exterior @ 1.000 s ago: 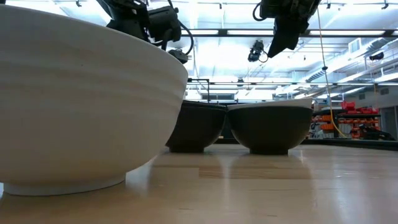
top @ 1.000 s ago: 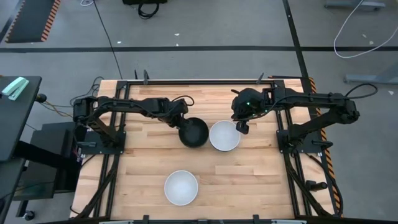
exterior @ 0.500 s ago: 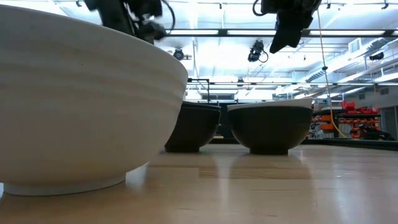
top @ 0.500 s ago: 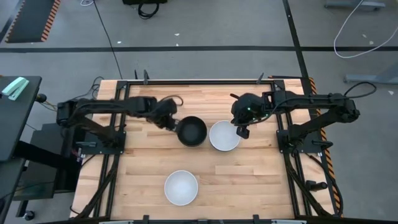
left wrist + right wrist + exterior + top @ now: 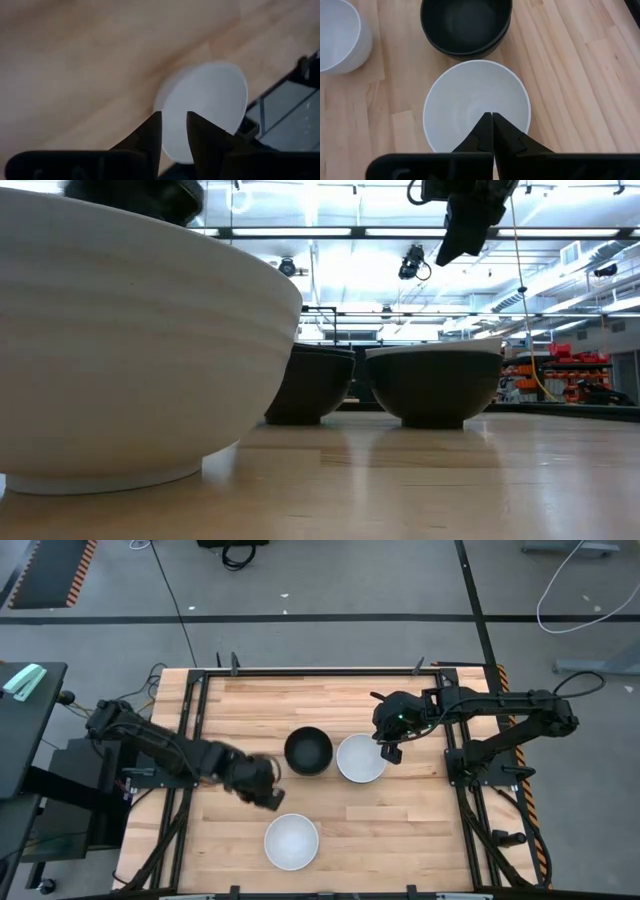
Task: Nest bowls inside each other
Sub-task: Stack the white bowl on top of the black bowl
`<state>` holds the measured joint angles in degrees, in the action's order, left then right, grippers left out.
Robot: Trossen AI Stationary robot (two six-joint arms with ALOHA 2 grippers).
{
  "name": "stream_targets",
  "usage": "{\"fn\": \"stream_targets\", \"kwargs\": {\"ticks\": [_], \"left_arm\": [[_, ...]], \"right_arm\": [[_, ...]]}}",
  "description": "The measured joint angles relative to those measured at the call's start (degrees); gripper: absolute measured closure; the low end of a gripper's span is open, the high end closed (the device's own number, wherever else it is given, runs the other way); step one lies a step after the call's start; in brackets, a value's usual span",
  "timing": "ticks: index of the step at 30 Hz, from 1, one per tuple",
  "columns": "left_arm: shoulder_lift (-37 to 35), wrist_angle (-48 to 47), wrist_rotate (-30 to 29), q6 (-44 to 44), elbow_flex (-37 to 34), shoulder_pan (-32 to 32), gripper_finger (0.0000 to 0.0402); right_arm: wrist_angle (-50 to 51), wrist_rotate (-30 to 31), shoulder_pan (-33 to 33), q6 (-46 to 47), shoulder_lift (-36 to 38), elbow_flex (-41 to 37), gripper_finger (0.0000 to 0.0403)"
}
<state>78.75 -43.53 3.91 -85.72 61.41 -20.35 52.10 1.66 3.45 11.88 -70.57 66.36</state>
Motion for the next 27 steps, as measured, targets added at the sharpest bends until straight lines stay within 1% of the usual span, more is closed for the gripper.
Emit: {"fn": "stream_targets", "kwargs": {"ticks": [2,4,9,12,16,21,27], "left_arm": [[1.12,0.12,0.03,-3.42,-0.02,-2.92,0.0307],[2.43,2.38,-0.01,-6.04,-0.02,-4.81,0.0311],[6.53,9.43,-0.03,-8.63,-0.02,-6.99,0.0318],[9.12,9.2,1.17,-8.65,-0.02,-7.18,0.0319],[11.35,6.24,2.15,-9.27,-0.02,-7.18,0.0317],[12.14,4.59,1.8,-9.24,-0.04,-6.64,0.0321],[12.1,5.56,1.1,-9.26,-0.04,-6.46,0.0318]], "right_arm": [[0.03,-0.01,-0.01,-0.01,0.0,0.01,0.04],[0.04,-0.01,0.01,0.0,0.0,-0.02,0.04],[0.04,-0.01,0.0,0.0,0.0,0.01,0.04],[0.04,-0.01,0.01,0.0,0.0,0.01,0.04],[0.06,-0.05,-0.01,0.0,0.0,-0.01,0.04],[0.08,-0.22,-0.01,0.0,0.0,0.0,0.04],[0.27,-0.42,-0.01,0.0,-0.02,0.01,0.04]]}}
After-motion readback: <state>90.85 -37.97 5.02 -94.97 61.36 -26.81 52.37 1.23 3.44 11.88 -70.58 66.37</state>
